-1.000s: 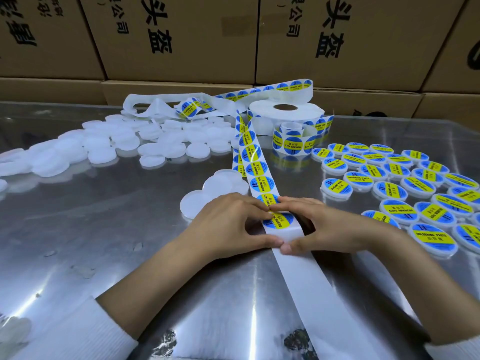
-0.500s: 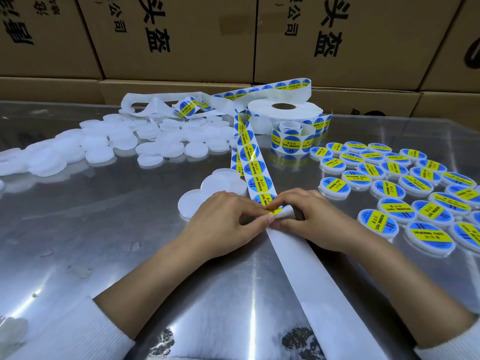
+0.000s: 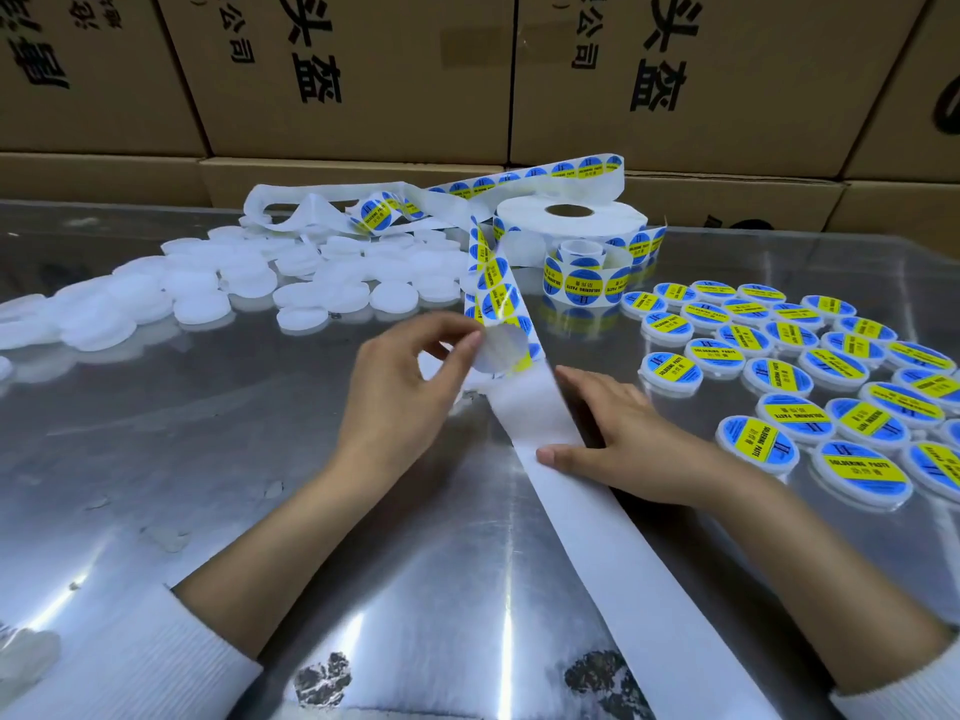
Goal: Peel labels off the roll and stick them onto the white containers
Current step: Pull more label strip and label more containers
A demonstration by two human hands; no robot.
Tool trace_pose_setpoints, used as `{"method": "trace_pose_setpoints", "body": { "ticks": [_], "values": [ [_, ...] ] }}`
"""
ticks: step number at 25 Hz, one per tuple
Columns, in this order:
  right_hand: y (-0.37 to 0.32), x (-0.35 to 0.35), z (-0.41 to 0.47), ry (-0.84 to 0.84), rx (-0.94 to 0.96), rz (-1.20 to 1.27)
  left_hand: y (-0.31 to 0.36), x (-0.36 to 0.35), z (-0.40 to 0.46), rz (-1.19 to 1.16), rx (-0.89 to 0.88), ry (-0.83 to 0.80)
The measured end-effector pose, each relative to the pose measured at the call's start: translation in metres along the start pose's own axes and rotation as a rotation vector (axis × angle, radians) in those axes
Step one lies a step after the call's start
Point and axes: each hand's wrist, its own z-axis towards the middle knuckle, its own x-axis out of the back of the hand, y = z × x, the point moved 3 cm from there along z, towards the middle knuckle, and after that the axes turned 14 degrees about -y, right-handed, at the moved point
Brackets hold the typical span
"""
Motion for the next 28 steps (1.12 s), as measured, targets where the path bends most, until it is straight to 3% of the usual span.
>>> {"method": "trace_pose_setpoints", "body": {
  "ticks": [5,9,11,16,19,23,28],
  "values": [
    [-0.007,0.004,-0.006,-0.007,-0.045,0.053,0.003,0.011,0.004,-0.123,0.015,0.122],
    [-0.018,0.018,-0.01,0.181,0.083,0.53,0.007,0.01,0.002,-0.126,-0.018,0.099],
    [-0.025,0.018,-0.01,0.141,0.122,0.737,0.011,0.008,0.001,-0.085,-0.053,0.046],
    [-0.023,0.009,-0.006,0.025,0.102,0.84,0.018,0.004,-0.003,0.108,-0.161,-0.068],
    [-0.021,0.007,-0.004,-0.029,0.063,0.748,0.018,0.004,-0.003,0.12,-0.173,-0.064],
    [-0.03,0.003,-0.006,-0.083,0.231,0.912,0.015,0.004,-0.003,0.12,-0.176,-0.074],
    [-0.024,0.012,-0.013,0.088,0.235,1.051,-0.002,0.001,0.0,0.249,-0.101,-0.147]
  ]
}}
